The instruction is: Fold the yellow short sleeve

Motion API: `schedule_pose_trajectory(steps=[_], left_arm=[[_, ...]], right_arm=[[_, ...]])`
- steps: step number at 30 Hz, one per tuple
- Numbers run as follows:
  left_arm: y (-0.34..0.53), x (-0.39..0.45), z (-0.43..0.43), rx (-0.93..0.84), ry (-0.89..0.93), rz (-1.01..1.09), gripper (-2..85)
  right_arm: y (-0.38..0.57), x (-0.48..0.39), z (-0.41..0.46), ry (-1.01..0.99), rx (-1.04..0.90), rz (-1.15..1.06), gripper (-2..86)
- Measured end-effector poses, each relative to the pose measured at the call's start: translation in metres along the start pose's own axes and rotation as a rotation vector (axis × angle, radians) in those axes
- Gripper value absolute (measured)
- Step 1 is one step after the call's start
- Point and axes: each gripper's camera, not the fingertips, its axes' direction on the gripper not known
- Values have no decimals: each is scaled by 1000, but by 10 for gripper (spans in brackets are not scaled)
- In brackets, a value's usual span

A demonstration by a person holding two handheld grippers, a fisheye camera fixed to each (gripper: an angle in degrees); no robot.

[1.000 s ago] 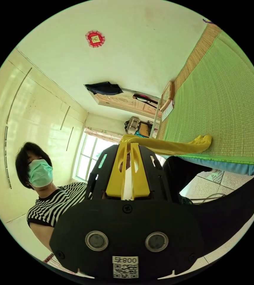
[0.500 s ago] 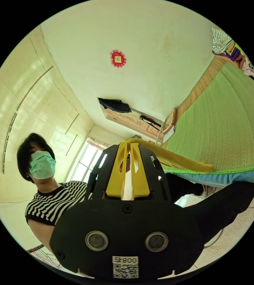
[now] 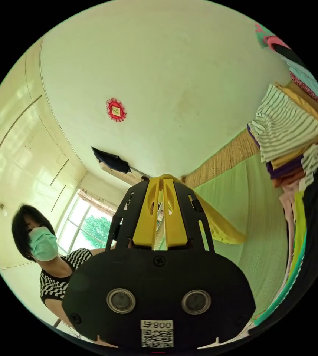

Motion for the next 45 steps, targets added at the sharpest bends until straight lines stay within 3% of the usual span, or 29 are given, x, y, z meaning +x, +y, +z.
schedule_pose_trajectory(steps=[6, 10, 14, 18, 21, 26, 37, 45], left_arm=[[-200, 46, 154, 41, 31, 266, 29], [-273, 34, 268, -27, -1, 346, 30], [-295, -46, 369, -112, 0, 229, 30], [-283, -164, 470, -258, -148, -58, 29], [-273, -203, 509, -274, -134, -161, 28], [-295, -191, 549, -292, -162, -98, 28], [-311, -161, 622, -325, -169, -66, 28], [-297, -155, 647, -312, -174, -122, 25]], right_arm=[[-191, 37, -39, 52, 108, -194, 13], [-233, 85, -80, 240, 132, -213, 13], [-226, 215, -133, 421, 123, -28, 14], [-191, 361, -168, 560, 90, 281, 15], [-179, 412, -177, 641, 39, 357, 14], [-184, 441, -189, 577, 44, 348, 14], [-197, 455, -184, 690, 43, 406, 8], [-208, 400, -176, 714, 155, 319, 2]])
